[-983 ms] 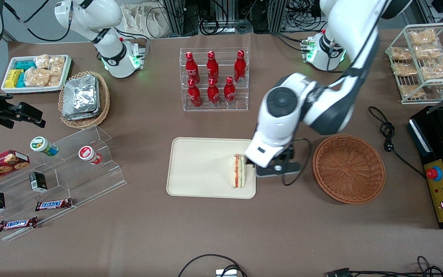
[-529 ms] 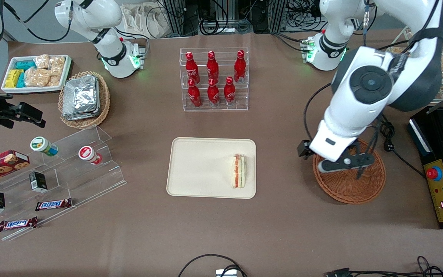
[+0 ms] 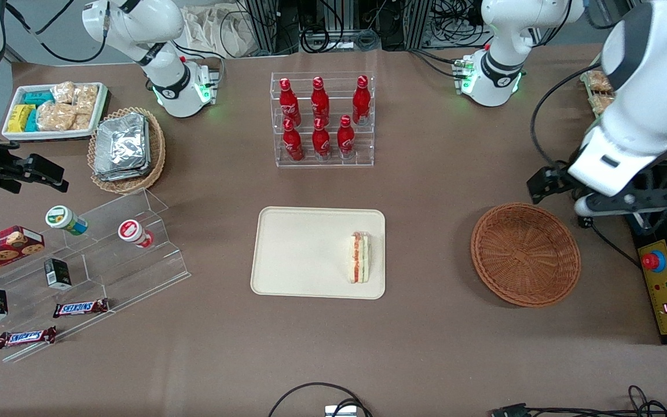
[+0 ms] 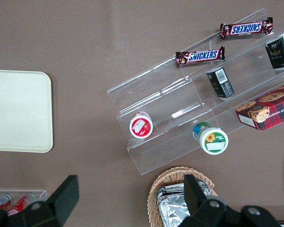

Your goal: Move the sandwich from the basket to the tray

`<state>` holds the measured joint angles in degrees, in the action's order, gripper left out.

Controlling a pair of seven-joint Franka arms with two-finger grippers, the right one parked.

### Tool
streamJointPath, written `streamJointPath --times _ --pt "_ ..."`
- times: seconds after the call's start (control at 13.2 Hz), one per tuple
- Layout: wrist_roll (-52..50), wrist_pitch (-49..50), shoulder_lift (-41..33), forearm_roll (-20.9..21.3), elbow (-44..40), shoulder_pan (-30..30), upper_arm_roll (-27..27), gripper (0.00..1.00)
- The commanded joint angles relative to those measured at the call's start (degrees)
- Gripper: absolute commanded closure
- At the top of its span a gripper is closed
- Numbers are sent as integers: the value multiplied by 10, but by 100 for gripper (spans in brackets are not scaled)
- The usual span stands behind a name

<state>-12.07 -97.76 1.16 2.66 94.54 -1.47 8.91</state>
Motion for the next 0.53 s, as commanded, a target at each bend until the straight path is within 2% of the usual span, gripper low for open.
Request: streamJointPath --times 0.0,0.15,0.45 --pt "20 23 -28 -11 14 -9 -8 0" --pt "40 63 -26 -10 -6 -11 -8 0" --pt "57 78 -22 -12 -21 -12 -8 0"
